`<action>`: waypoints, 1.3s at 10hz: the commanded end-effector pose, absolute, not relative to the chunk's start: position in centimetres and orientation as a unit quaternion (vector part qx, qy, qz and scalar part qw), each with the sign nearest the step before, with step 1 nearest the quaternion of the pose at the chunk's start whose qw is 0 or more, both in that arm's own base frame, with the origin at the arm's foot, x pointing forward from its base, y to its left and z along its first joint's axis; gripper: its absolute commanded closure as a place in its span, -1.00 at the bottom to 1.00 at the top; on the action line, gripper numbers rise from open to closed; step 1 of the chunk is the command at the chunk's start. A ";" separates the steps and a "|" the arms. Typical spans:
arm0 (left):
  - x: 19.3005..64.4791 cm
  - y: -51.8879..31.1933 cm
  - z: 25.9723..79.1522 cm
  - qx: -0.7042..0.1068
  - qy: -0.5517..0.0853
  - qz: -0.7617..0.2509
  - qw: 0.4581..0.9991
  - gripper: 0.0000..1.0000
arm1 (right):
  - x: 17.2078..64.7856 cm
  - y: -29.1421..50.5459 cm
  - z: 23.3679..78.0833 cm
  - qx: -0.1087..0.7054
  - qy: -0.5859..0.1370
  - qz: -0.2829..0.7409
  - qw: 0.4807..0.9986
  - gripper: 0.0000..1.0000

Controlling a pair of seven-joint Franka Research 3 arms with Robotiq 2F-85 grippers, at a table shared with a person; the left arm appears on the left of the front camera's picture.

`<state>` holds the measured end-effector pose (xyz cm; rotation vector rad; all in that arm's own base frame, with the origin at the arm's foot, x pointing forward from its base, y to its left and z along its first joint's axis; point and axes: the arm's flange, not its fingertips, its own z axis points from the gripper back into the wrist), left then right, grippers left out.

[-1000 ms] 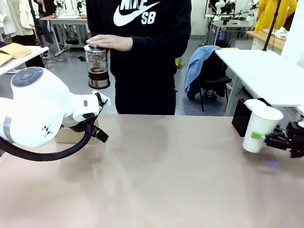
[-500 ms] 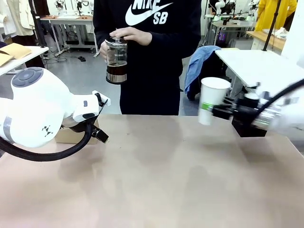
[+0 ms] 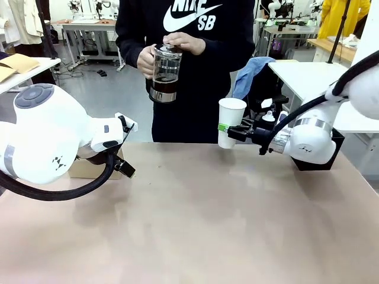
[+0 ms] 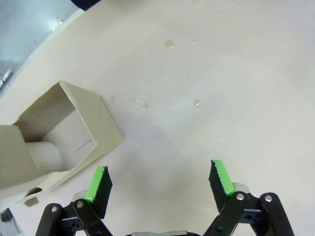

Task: Pour a drink into a cup and package it in a carrier.
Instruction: Pick up the 600 ml Paper Cup and place it in the middle top area of the table, then when a person places the Paper Cup Lid on the 600 ml Paper Cup , lift the 600 ml Paper Cup.

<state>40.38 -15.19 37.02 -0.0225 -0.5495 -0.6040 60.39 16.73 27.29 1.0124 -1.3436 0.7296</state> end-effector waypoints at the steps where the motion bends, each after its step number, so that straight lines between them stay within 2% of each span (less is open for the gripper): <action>1: 40.4 -15.2 37.0 -0.012 -0.267 -0.294 0.918 -1.00 | 61.3 17.5 26.4 0.426 -0.592 0.312 0.610 -0.61; 3: 40.4 -15.2 37.0 -0.012 -0.267 -0.294 0.918 -1.00 | 61.9 17.3 25.4 0.432 -0.567 0.354 0.606 -0.61; 4: 40.4 -15.2 37.0 -0.012 -0.267 -0.294 0.918 -1.00 | 61.2 17.0 25.5 0.439 -0.578 0.315 0.611 -0.61; 13: 40.4 -15.2 37.0 -0.012 -0.267 -0.294 0.918 -1.00 | 61.2 17.0 25.5 0.439 -0.578 0.315 0.611 -0.61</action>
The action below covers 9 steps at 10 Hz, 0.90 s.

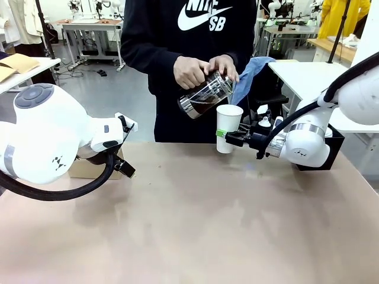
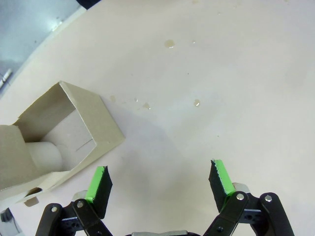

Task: Pour a drink into a cup and package it in a carrier.
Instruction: When a person places the Paper Cup Lid on the 600 ml Paper Cup , lift the 600 ml Paper Cup.

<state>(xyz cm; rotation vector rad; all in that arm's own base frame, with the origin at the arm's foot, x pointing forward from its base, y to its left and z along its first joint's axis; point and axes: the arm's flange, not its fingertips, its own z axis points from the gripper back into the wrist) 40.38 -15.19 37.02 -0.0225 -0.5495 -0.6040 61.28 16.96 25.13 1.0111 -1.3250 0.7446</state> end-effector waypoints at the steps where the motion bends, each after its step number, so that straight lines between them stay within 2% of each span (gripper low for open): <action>1: 40.4 -15.2 37.0 -0.012 -0.267 -0.294 0.918 -1.00 | 61.2 17.0 25.5 0.439 -0.578 0.315 0.611 -0.61; 9: 40.4 -15.2 37.0 -0.012 -0.267 -0.294 0.918 -1.00 | 61.2 17.0 25.5 0.439 -0.578 0.315 0.611 -0.61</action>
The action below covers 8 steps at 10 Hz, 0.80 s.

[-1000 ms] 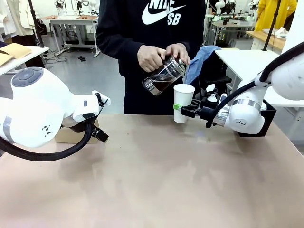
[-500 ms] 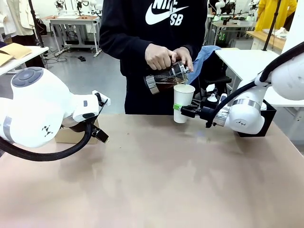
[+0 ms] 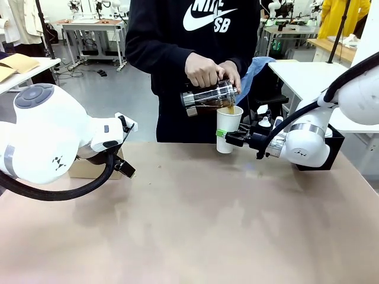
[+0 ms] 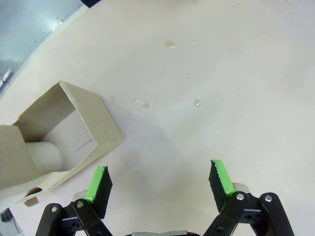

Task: Pour a drink into a cup and package it in a carrier.
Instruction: When a person places the Paper Cup Lid on the 600 ml Paper Cup , lift the 600 ml Paper Cup.

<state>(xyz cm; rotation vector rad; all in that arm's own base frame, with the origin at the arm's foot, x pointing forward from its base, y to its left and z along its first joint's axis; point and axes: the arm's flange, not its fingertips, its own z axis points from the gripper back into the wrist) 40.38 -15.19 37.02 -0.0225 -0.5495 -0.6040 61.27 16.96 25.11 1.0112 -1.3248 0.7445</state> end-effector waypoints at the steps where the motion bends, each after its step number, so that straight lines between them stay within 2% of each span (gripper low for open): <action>1: 40.4 -15.2 37.0 -0.012 -0.267 -0.294 0.918 -1.00 | 61.2 17.0 25.5 0.439 -0.578 0.315 0.611 -0.61; 8: 40.4 -15.2 37.0 -0.012 -0.267 -0.294 0.918 -1.00 | 61.2 17.0 25.5 0.439 -0.578 0.315 0.611 -0.61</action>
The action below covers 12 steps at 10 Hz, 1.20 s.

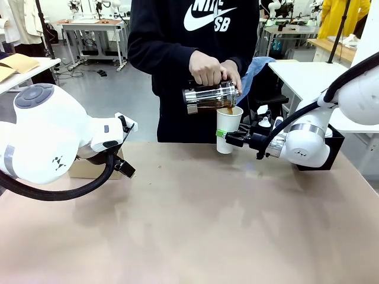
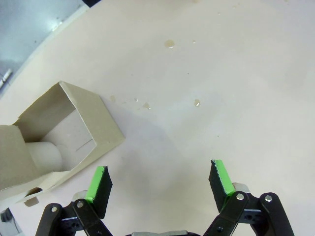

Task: Pour a drink into a cup and package it in a carrier.
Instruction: When a person places the Paper Cup Lid on the 600 ml Paper Cup , lift the 600 ml Paper Cup.

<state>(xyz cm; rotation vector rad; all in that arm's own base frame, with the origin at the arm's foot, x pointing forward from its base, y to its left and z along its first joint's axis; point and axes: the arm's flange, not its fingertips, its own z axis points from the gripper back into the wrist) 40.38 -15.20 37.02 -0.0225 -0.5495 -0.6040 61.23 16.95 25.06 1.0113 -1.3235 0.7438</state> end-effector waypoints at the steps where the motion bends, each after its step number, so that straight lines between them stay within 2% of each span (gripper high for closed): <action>1: 40.4 -15.2 37.0 -0.012 -0.267 -0.294 0.918 -1.00 | 61.2 17.0 25.5 0.439 -0.578 0.315 0.611 -0.61; 12: 40.4 -15.2 37.0 -0.012 -0.267 -0.294 0.918 -1.00 | 61.2 17.0 25.5 0.439 -0.578 0.315 0.611 -0.61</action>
